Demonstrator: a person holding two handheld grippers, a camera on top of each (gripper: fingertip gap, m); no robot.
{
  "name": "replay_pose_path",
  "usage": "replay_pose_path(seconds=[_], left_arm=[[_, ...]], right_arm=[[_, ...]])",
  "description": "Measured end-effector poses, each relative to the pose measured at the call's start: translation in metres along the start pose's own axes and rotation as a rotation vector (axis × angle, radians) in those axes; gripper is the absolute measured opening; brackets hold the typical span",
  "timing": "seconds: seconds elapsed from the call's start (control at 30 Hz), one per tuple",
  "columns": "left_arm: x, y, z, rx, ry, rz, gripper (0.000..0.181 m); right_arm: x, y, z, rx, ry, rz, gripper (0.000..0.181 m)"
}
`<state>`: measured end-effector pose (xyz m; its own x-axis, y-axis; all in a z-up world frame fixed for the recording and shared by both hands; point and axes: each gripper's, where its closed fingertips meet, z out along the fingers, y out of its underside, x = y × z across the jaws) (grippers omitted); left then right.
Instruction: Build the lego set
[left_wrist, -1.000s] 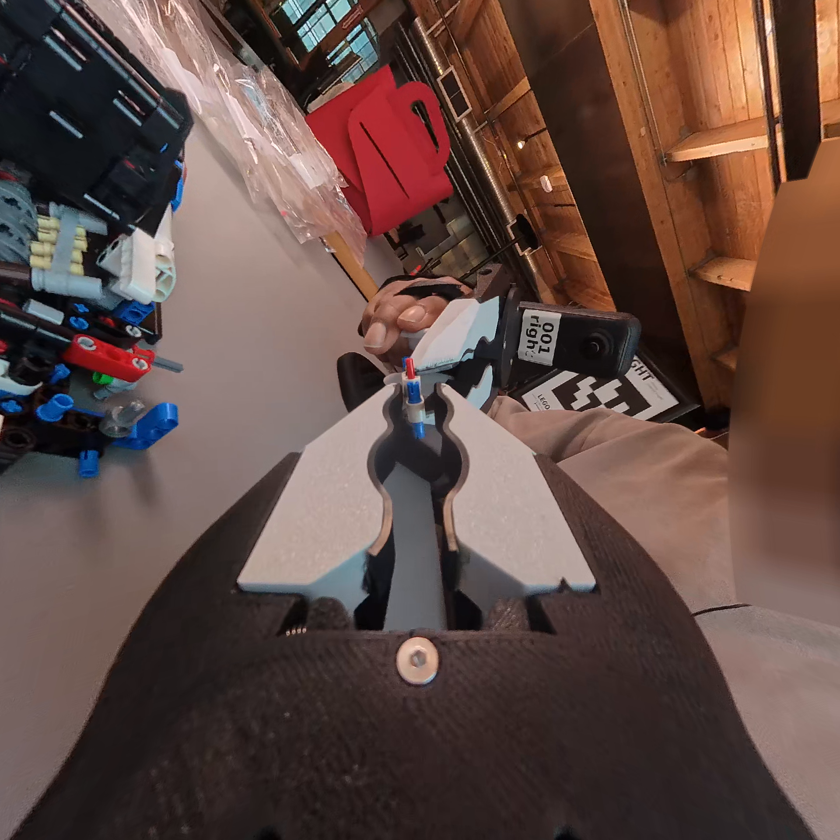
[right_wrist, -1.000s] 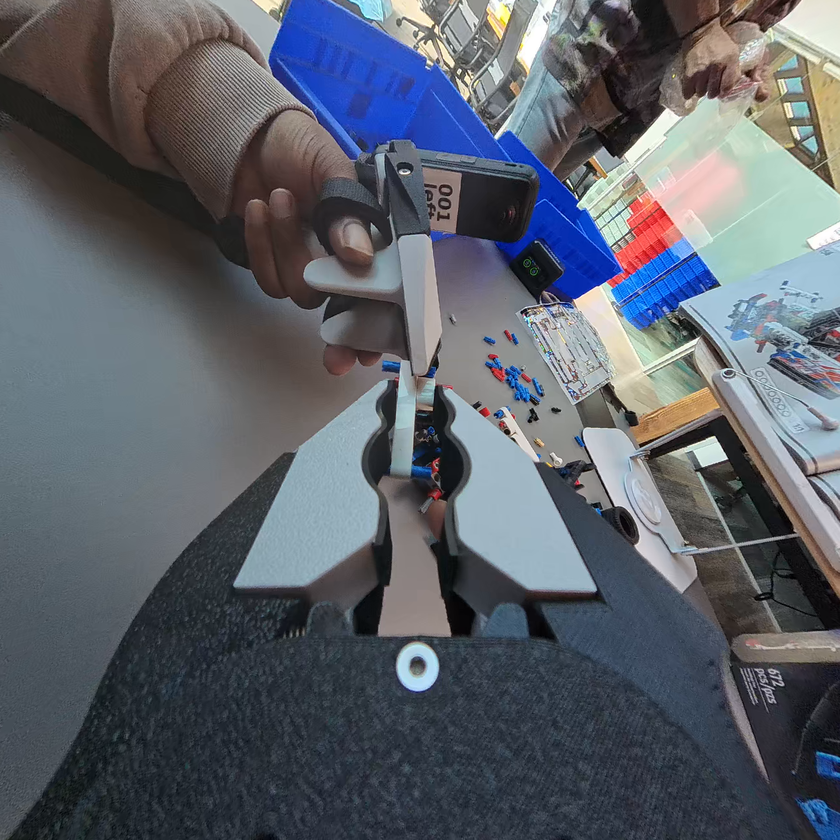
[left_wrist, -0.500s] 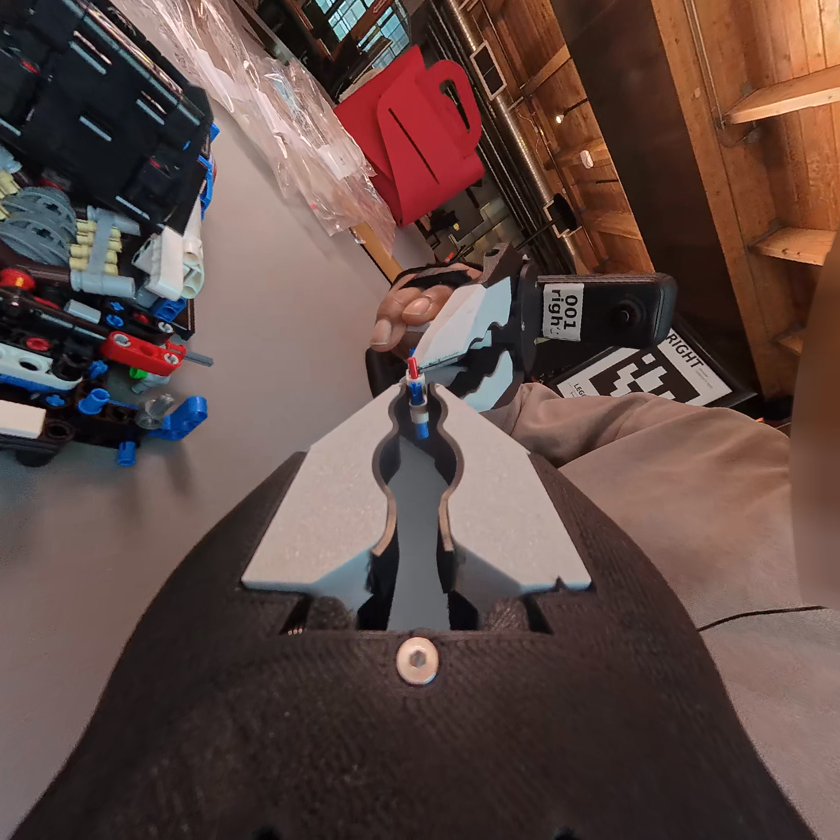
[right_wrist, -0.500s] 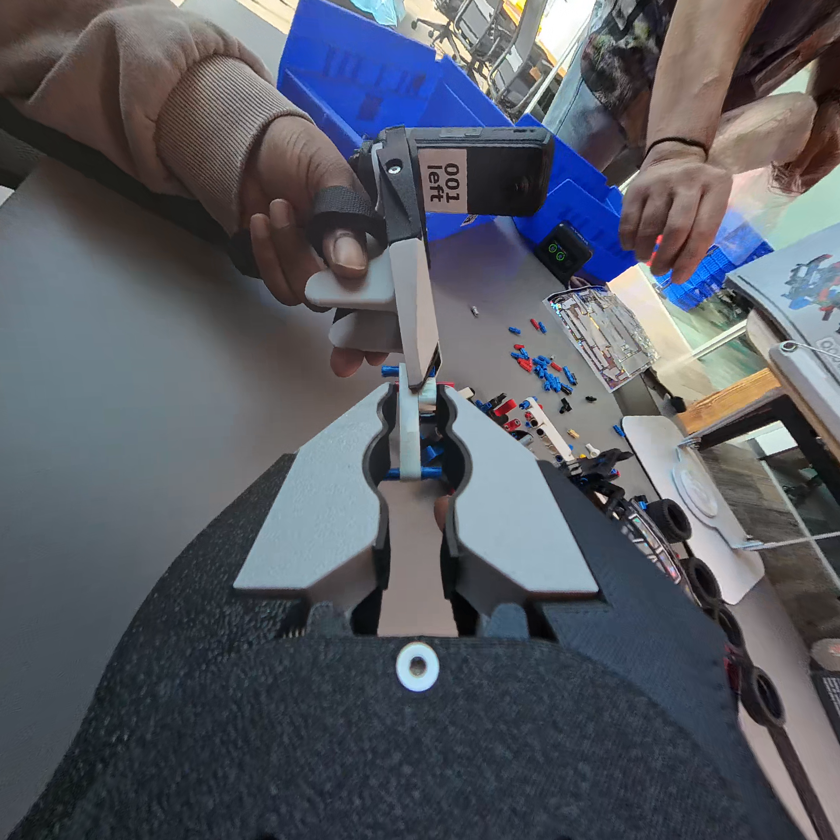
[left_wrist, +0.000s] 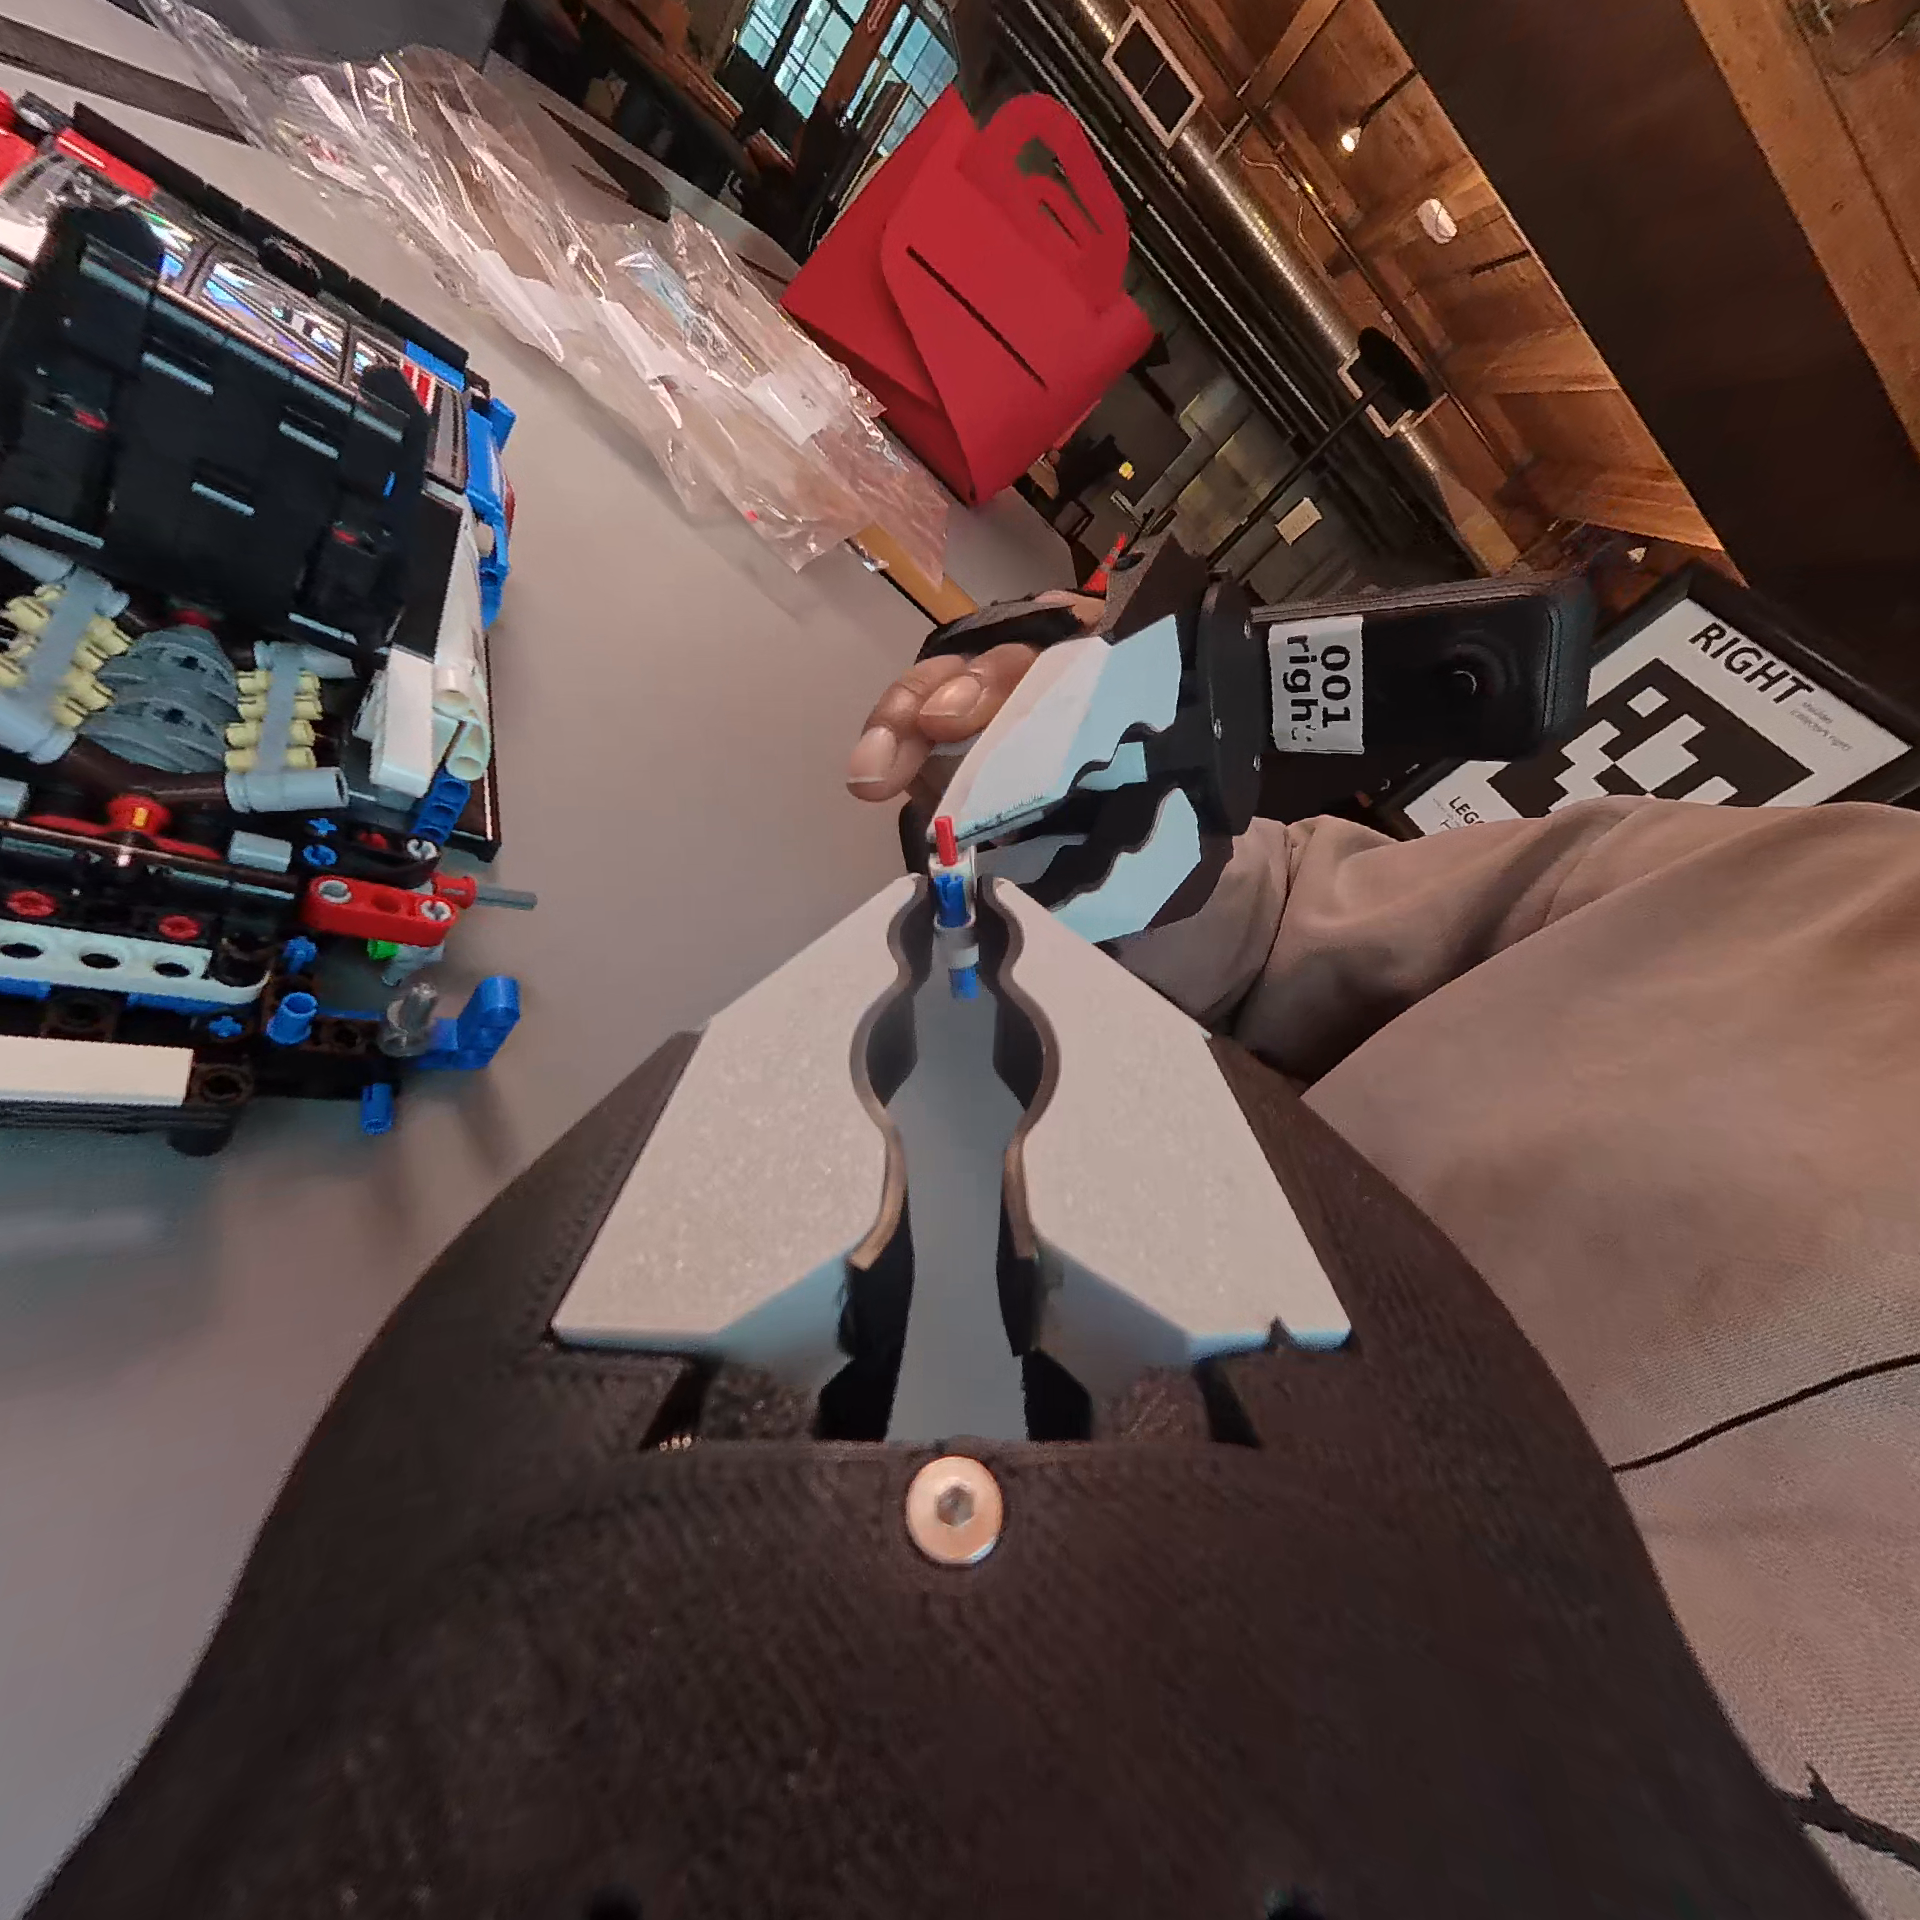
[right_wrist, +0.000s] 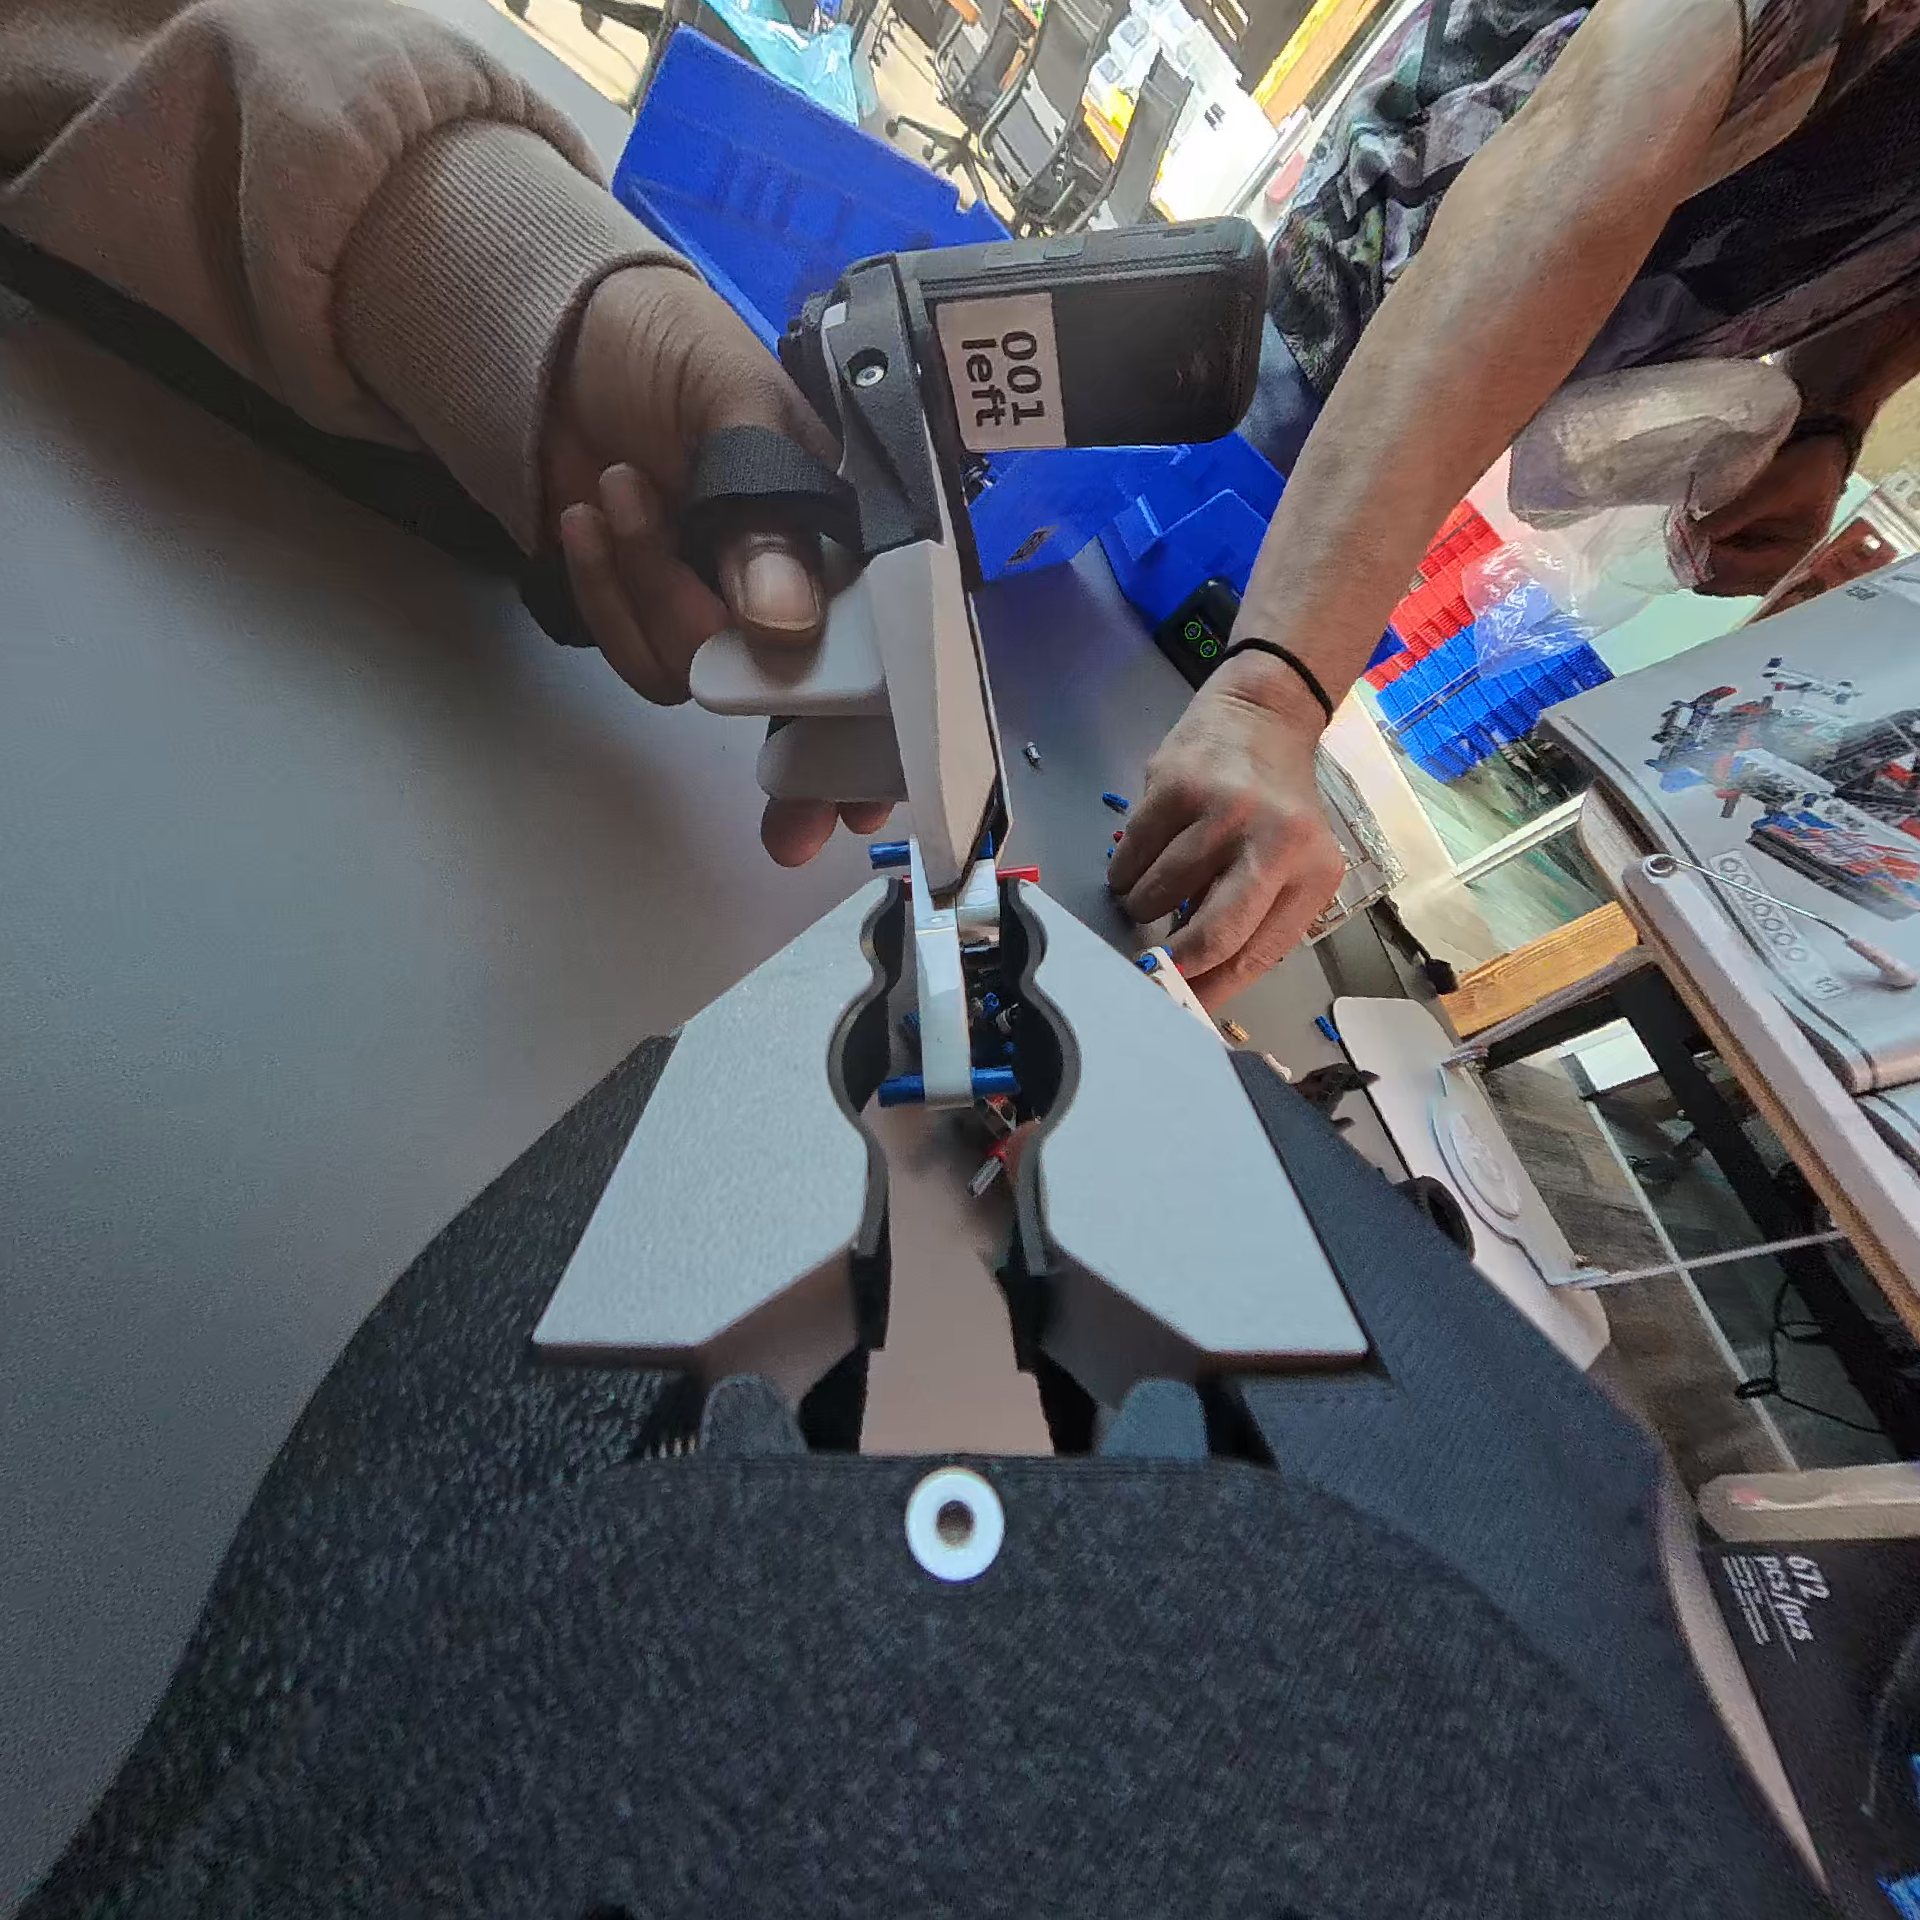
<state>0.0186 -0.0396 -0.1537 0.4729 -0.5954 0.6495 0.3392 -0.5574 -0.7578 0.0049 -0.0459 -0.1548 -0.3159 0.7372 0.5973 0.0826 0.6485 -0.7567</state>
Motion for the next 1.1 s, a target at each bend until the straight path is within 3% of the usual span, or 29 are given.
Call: replay_pose_path(seconds=[0.27,0.37,0.6,0.73,0.87,1.1], left_arm=[[0.007,-0.006,-0.001,0.036,0.066,-0.032,0.007],[0.011,-0.009,-0.002,0.058,0.099,-0.041,0.008],[0.011,-0.001,0.001,-0.004,0.052,0.043,0.007],[0.014,-0.006,0.000,0.030,0.093,-0.004,0.005],[0.013,-0.003,0.002,0.035,0.110,-0.059,0.005],[0.010,-0.002,0.000,0.001,0.034,0.040,0.005]], right_arm=[[0.004,-0.006,-0.003,0.032,-0.039,0.114,0.015],[0.005,-0.011,-0.004,0.068,0.000,0.057,0.016],[-0.002,-0.011,-0.005,0.065,-0.078,0.132,0.014],[0.003,-0.016,-0.005,0.094,-0.016,0.065,0.015],[-0.001,-0.013,-0.004,0.067,-0.050,0.089,0.014],[0.002,-0.012,-0.002,0.074,-0.010,0.057,0.014]])
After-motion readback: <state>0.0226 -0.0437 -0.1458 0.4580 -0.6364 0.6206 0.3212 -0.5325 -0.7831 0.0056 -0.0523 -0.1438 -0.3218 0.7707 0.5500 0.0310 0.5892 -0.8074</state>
